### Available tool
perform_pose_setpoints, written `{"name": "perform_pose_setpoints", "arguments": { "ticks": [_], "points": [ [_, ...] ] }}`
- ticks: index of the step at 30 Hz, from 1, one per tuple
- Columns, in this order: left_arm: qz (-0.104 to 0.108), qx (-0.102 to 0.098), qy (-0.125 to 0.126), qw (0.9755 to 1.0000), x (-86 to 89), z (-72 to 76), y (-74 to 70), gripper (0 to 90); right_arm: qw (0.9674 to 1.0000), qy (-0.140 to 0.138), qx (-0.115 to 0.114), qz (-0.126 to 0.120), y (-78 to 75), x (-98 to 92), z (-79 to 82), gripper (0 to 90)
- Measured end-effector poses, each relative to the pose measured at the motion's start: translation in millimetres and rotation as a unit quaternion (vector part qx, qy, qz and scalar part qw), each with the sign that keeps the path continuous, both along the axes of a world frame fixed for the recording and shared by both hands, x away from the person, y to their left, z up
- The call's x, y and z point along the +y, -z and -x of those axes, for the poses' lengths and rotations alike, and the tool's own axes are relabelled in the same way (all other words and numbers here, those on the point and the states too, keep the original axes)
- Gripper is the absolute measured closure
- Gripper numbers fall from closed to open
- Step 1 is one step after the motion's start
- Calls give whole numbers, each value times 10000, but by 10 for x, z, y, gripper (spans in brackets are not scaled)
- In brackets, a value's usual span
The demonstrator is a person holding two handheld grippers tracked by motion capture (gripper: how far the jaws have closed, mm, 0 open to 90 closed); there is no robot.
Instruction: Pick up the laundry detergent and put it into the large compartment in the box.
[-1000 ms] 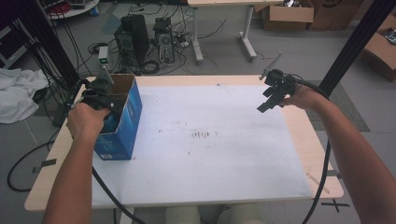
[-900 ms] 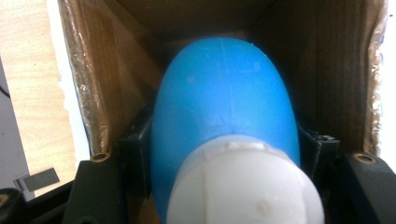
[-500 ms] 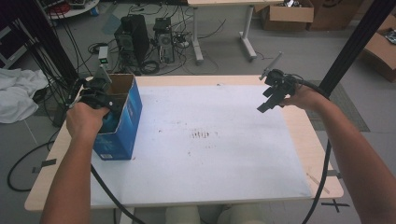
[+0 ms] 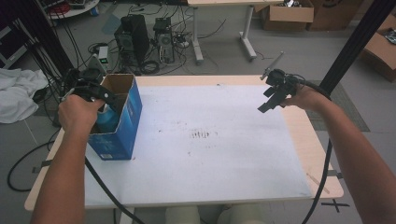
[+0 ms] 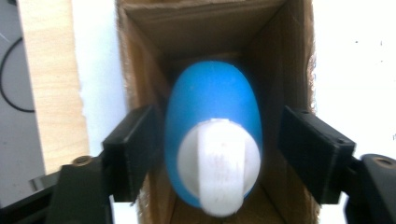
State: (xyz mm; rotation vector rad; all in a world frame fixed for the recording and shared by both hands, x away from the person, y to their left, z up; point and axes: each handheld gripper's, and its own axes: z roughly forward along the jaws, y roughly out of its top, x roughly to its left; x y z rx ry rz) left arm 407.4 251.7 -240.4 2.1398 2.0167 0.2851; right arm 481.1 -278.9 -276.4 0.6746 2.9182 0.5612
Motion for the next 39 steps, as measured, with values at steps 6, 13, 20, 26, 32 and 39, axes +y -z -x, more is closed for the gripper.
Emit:
{"name": "perform_pose_setpoints", "arguments": {
  "ticks": [6,13,20,26,32,39],
  "points": [
    [-66,-96,86,9999,-25,39,-138,279,10000,-5,-31,-30,-23,-7,26,190],
    [-154,-244,347,9990,-139,84,-379,279,10000,11,-59,-44,-57,-23,52,190],
    [-41,-455,618,9970,-290,150,-586,276,10000,12,-87,-48,-86,-28,81,190],
    [40,-532,960,9939,-495,199,-680,250,9999,7,-113,-78,-101,-23,100,189],
    [106,-593,1278,9900,-690,220,-698,210,9999,1,-109,-68,-111,-15,115,189],
    [111,-622,1660,9841,-874,228,-732,195,9999,17,-109,-82,-119,-27,117,189]
  ]
}}
